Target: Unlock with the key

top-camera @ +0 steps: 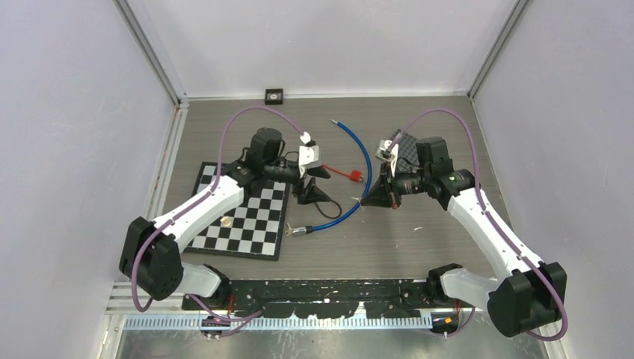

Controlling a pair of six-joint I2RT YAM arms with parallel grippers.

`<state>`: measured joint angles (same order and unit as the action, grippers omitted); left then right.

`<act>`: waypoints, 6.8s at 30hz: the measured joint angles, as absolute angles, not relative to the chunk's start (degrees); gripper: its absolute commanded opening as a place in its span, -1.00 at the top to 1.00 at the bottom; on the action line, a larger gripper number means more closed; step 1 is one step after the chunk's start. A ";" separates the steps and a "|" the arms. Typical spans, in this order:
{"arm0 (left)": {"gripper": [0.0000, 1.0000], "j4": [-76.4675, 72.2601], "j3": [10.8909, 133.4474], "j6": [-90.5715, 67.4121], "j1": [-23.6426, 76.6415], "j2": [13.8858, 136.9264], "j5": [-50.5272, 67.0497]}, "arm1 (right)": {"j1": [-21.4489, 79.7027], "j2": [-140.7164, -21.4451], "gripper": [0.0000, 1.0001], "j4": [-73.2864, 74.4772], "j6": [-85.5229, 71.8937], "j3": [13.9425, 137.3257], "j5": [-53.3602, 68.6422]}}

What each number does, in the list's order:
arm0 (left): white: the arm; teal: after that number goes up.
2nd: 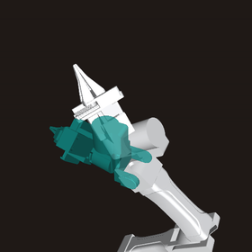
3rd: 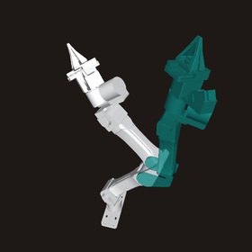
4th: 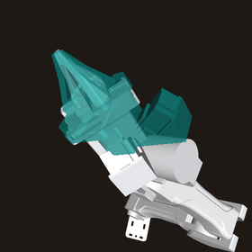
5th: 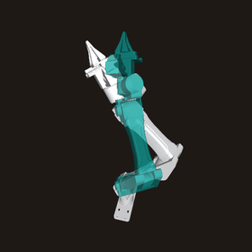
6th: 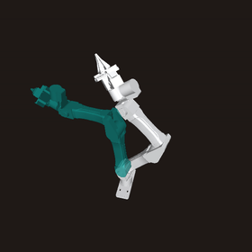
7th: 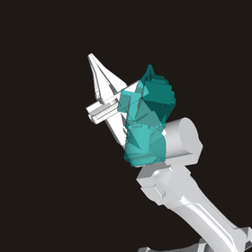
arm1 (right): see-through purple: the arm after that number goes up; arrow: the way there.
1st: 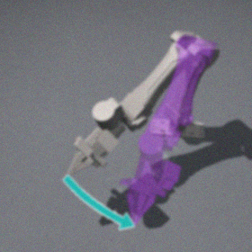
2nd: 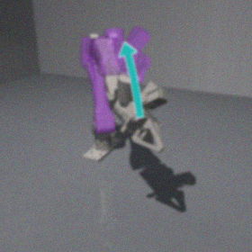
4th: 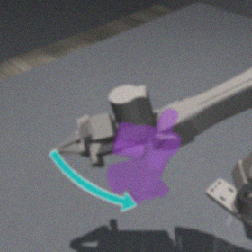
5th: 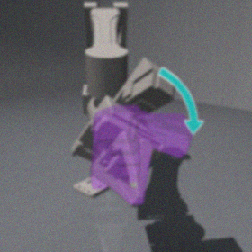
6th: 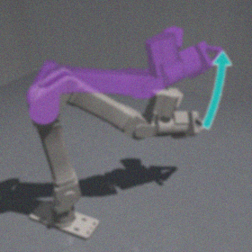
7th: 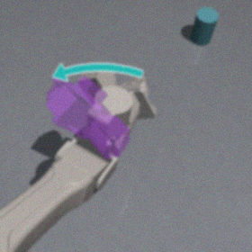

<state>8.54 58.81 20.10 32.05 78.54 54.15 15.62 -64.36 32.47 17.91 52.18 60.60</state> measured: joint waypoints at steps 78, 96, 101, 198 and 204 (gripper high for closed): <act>0.37 31.59 80.38 16.45 37.76 111.42 16.93 | 16.73 -62.15 0.99 36.86 24.88 52.16 48.07; -0.46 37.26 85.86 19.79 37.74 111.50 9.41 | 16.05 -62.17 0.99 36.88 24.64 52.16 48.77; -0.49 40.12 87.44 19.42 37.74 117.05 9.21 | 15.88 -62.17 0.99 36.88 24.64 52.16 49.08; -0.31 38.70 74.85 83.15 46.50 109.51 22.33 | 2.13 -58.92 0.99 34.74 17.82 52.16 59.90; -0.31 44.45 78.94 95.61 46.37 111.96 21.34 | 2.13 -59.44 0.99 34.74 17.80 52.16 59.90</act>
